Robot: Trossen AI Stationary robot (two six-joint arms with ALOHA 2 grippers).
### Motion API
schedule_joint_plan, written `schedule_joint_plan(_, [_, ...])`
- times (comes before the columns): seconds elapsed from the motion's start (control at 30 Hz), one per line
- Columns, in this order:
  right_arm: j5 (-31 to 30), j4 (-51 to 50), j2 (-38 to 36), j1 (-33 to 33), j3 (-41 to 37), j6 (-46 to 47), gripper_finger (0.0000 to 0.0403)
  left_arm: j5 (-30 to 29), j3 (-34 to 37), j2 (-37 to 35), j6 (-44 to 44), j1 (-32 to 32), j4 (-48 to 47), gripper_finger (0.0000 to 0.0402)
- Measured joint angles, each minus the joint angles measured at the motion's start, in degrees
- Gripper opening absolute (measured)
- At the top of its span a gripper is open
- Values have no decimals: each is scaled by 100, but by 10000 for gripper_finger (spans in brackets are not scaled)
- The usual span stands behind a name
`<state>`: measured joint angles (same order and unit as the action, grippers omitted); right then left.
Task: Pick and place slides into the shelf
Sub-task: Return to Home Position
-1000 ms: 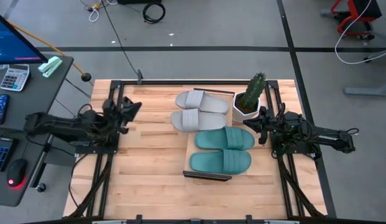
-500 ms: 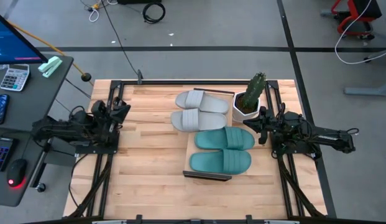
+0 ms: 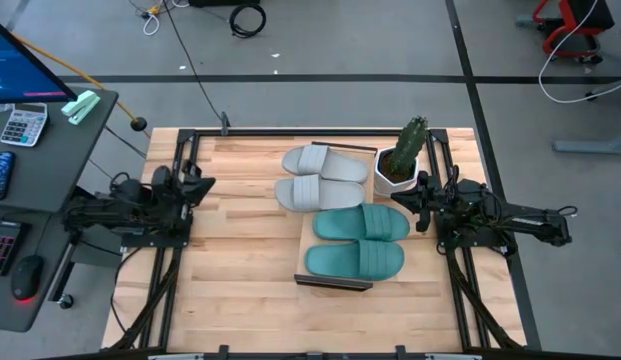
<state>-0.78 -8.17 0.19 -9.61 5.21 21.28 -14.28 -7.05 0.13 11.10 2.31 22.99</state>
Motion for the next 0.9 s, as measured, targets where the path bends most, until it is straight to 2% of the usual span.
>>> schedule_joint_plan(0.3, [-2, 0, 0, -1, 0, 0, 29, 76, 0, 10, -179, 0, -630, 4])
schedule_joint_plan(0.6, [-2, 0, -1, -1, 0, 0, 29, 170, 0, 10, -398, 0, -586, 3])
schedule_joint_plan(0.8, [-1, 1, 0, -1, 0, 0, 28, 299, -2, 7, -698, 0, 318, 3])
schedule_joint_plan(0.9, [0, 0, -2, 0, 0, -2, 28, 317, -7, 7, -761, 0, 453, 3])
